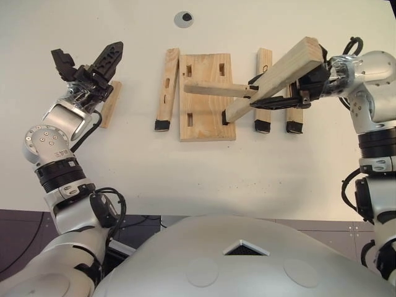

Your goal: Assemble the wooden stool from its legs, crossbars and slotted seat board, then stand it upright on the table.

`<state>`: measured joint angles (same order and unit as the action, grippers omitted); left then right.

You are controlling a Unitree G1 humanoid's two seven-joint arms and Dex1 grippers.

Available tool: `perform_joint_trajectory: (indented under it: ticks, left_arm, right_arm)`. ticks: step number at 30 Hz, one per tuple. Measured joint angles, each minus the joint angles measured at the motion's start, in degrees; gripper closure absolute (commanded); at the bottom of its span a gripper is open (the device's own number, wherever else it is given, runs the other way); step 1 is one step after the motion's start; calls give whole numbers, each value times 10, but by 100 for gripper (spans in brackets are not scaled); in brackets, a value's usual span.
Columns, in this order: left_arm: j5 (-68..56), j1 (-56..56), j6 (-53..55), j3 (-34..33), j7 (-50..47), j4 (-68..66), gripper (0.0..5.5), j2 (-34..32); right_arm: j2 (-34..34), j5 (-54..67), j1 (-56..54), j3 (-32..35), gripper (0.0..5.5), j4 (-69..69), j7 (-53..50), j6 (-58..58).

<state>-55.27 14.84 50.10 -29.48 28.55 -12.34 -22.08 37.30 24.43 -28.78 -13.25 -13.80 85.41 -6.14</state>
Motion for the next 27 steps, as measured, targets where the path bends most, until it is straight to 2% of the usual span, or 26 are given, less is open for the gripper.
perform_joint_trajectory:
  ticks: [4,9,21,26,27]
  left_arm:
    - [1,-1,-4,0,-3,0,92,5]
    - [1,-1,-6,0,-11,0,92,18]
    - [13,-13,-18,0,-23,1,92,26]
    - [13,-10,-18,0,-22,0,92,22]
    - [14,-8,-17,2,-22,-2,92,23]
  right_arm:
    - [24,-42,-30,-48,345,33,-4,-32]
    - [41,-42,-53,-71,345,81,-24,-88]
    - [79,-13,37,-38,345,187,-120,-165]
    - [89,-35,89,-34,244,188,-137,-216]
    - [89,-36,98,-29,239,191,-137,-218]
